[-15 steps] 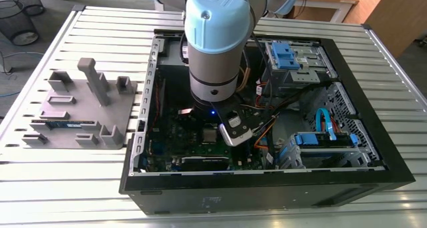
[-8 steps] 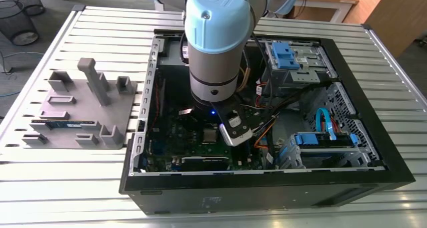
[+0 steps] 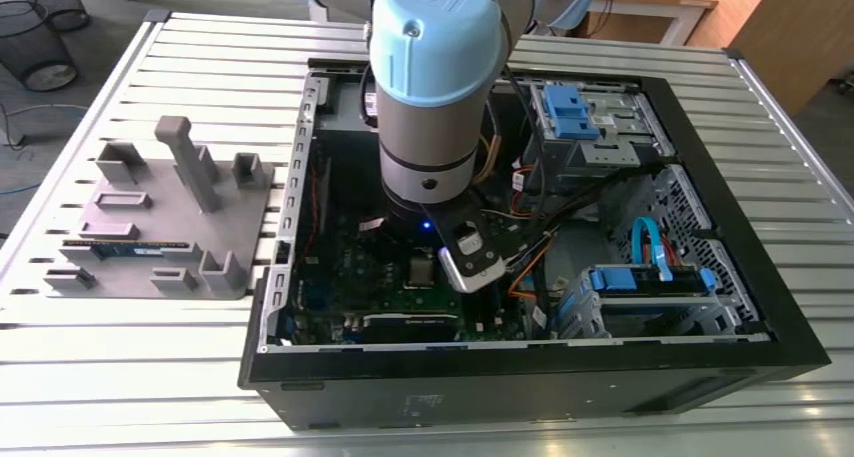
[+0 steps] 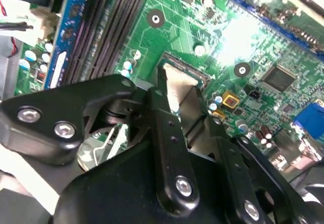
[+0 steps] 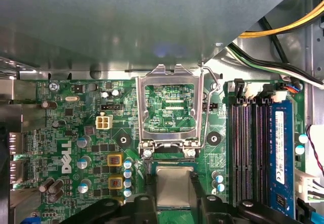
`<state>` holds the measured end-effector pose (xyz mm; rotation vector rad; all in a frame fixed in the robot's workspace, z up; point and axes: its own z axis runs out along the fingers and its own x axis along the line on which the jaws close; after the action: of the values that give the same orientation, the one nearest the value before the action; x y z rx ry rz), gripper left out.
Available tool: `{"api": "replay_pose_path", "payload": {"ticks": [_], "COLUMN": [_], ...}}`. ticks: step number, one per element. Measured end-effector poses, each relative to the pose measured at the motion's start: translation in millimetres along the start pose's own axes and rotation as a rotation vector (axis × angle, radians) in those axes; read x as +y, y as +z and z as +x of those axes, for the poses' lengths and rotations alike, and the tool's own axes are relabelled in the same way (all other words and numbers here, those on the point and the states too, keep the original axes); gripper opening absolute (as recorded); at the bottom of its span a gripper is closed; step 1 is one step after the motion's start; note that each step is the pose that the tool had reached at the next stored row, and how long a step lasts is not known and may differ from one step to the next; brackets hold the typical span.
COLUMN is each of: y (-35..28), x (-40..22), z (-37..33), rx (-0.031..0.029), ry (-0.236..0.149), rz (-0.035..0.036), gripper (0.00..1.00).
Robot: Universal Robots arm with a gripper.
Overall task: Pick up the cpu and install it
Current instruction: 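Place the cpu into insertion slot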
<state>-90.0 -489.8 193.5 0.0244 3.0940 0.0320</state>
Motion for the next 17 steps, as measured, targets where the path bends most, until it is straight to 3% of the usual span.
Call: {"api": "replay_pose_path", "payload": {"ticks": [1, 11, 17], "y": [0.1, 0.3, 0.3], "x": [0.0, 0.1, 0.1], "z": [0.0, -0.2, -0.4], "rx": [0.0, -0.0003, -0.0002], "ry": [0.0, 0.0, 0.0], "rz": [-0.0002, -0.0009, -0.0007], "gripper": [0.35, 0.35, 0.42]}}
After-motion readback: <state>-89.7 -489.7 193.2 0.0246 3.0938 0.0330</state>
